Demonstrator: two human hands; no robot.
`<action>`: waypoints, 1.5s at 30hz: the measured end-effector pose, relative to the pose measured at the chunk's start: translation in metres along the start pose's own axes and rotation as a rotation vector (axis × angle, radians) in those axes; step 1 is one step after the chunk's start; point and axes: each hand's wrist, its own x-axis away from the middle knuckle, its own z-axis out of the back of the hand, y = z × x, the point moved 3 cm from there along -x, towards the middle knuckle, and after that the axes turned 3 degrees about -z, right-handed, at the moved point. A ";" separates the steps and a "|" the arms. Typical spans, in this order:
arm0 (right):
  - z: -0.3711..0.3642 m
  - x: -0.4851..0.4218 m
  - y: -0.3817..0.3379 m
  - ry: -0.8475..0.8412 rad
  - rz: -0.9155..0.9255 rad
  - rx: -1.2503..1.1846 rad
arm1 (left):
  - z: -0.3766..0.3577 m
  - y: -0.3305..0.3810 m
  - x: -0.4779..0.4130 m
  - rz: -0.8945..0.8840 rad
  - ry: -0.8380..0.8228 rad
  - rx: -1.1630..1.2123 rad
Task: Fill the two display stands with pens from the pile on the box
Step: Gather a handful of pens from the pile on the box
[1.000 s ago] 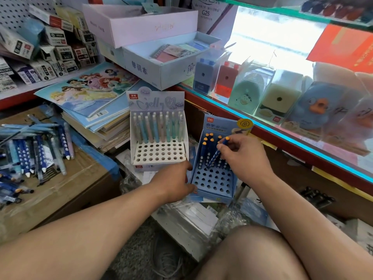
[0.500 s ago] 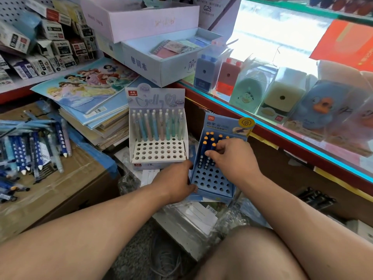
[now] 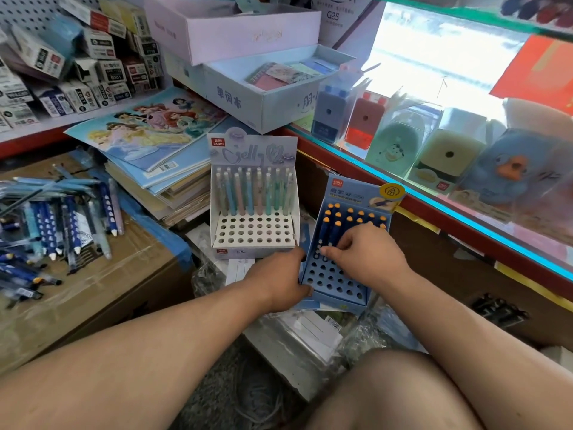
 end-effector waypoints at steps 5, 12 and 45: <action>-0.002 0.016 -0.025 -0.124 0.170 -0.153 | 0.022 -0.003 0.018 0.029 0.034 0.001; -0.002 0.037 -0.093 -0.153 0.489 -0.272 | 0.094 -0.050 0.104 0.229 0.255 0.055; -0.164 0.059 -0.367 -0.234 0.960 0.248 | 0.155 -0.253 0.308 0.644 0.269 0.087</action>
